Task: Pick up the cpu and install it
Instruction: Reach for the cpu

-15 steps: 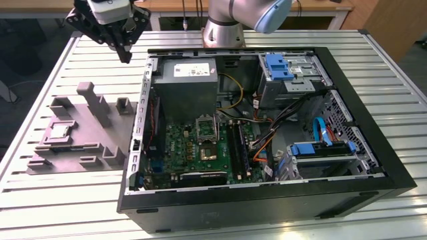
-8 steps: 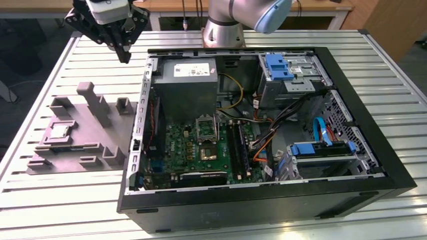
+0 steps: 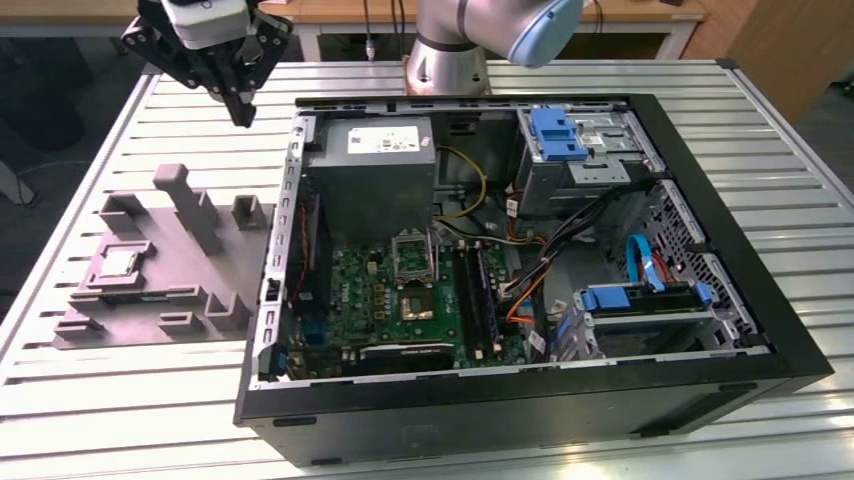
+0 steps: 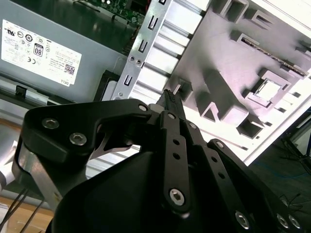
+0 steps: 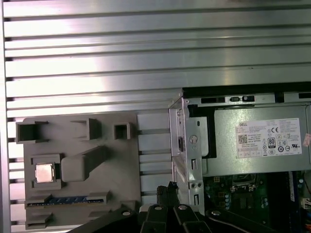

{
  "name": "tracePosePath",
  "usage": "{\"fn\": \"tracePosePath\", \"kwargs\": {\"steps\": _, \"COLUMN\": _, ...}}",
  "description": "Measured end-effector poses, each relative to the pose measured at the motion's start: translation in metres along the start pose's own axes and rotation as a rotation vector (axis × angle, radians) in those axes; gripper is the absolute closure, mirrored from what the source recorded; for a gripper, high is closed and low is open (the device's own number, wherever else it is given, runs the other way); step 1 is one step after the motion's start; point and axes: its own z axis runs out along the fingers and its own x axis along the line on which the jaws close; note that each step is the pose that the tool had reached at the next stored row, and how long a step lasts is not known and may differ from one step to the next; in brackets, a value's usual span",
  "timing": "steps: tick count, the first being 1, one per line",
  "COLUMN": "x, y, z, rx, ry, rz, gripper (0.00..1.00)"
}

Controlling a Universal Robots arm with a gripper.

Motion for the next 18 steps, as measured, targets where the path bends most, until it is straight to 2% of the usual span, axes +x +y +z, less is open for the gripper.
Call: {"fn": "tracePosePath", "kwargs": {"steps": 18, "x": 0.0072, "y": -0.0005, "z": -0.0001, "rx": 0.0, "ry": 0.0, "rz": 0.0, "gripper": 0.89}}
